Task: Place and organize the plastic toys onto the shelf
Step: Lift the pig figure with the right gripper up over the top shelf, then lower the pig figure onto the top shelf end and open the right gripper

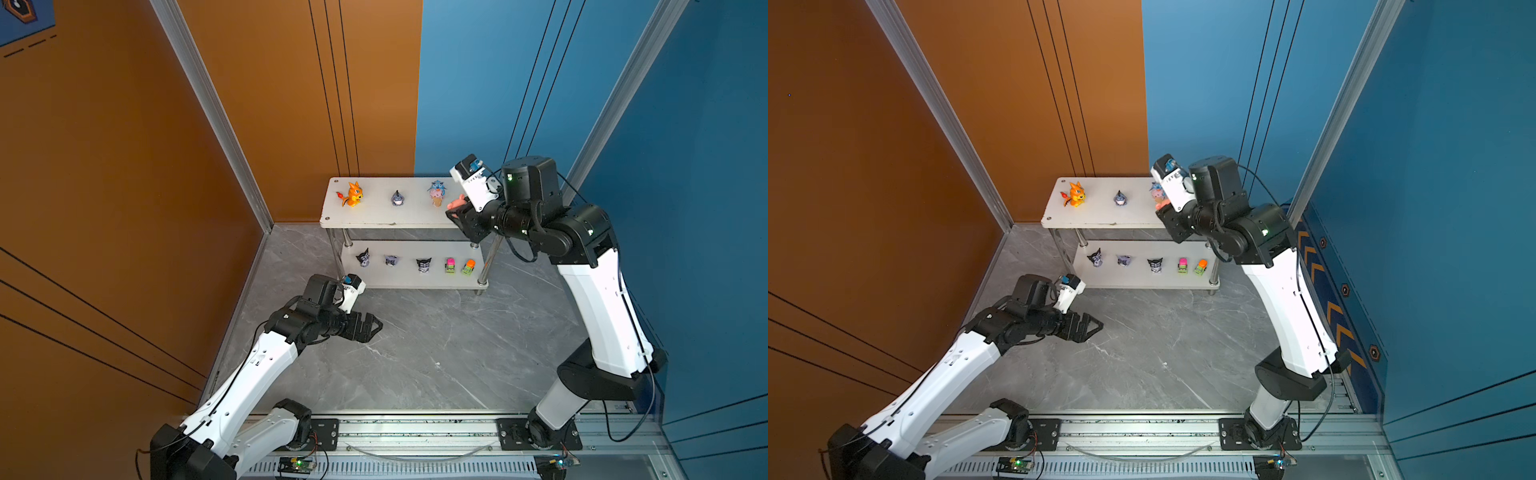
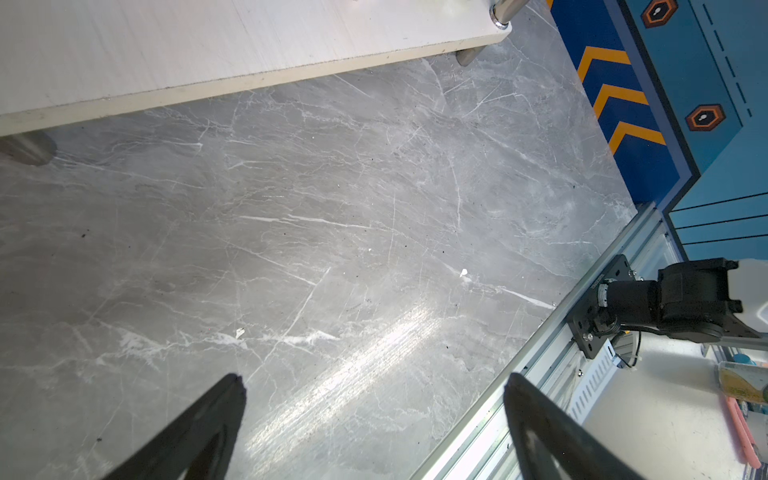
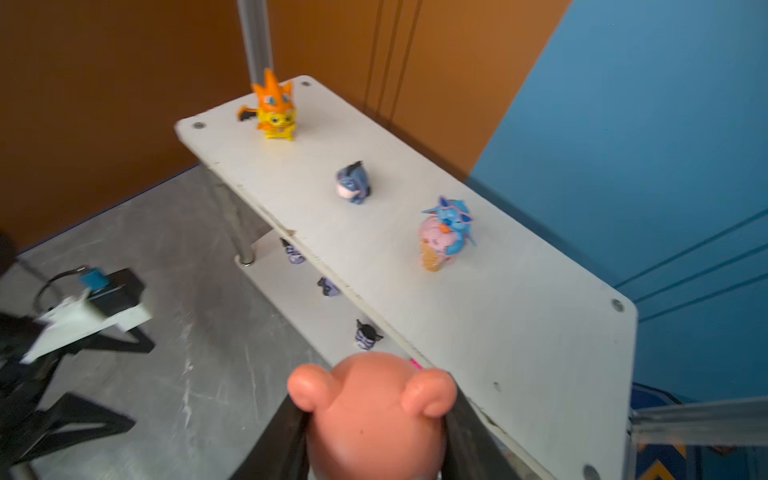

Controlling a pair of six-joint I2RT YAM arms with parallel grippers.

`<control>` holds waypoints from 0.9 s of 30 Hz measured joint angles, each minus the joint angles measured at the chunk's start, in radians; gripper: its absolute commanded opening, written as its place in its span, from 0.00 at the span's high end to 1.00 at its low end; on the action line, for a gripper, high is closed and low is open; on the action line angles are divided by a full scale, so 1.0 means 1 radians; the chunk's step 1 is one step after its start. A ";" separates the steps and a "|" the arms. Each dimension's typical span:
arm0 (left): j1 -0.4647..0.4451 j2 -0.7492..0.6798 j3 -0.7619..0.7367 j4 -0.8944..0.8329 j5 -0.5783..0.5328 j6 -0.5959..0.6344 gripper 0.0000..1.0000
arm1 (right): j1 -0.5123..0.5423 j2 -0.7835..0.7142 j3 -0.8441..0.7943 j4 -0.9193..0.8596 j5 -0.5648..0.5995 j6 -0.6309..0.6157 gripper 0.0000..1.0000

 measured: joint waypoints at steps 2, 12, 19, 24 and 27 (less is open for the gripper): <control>0.000 0.000 0.000 0.000 0.000 -0.002 0.01 | -0.035 0.039 -0.001 0.040 0.036 0.019 0.80; 0.000 0.008 0.000 0.003 0.000 -0.003 0.01 | -0.201 0.099 -0.141 0.303 0.045 0.150 0.81; 0.000 0.015 0.000 0.004 0.000 -0.003 0.01 | -0.246 0.099 -0.251 0.426 0.030 0.224 0.81; 0.000 0.024 0.000 0.006 0.001 -0.002 0.01 | -0.280 0.099 -0.312 0.487 0.013 0.257 0.81; 0.005 0.024 0.000 0.006 0.002 -0.002 0.01 | -0.293 0.099 -0.344 0.520 0.008 0.269 0.81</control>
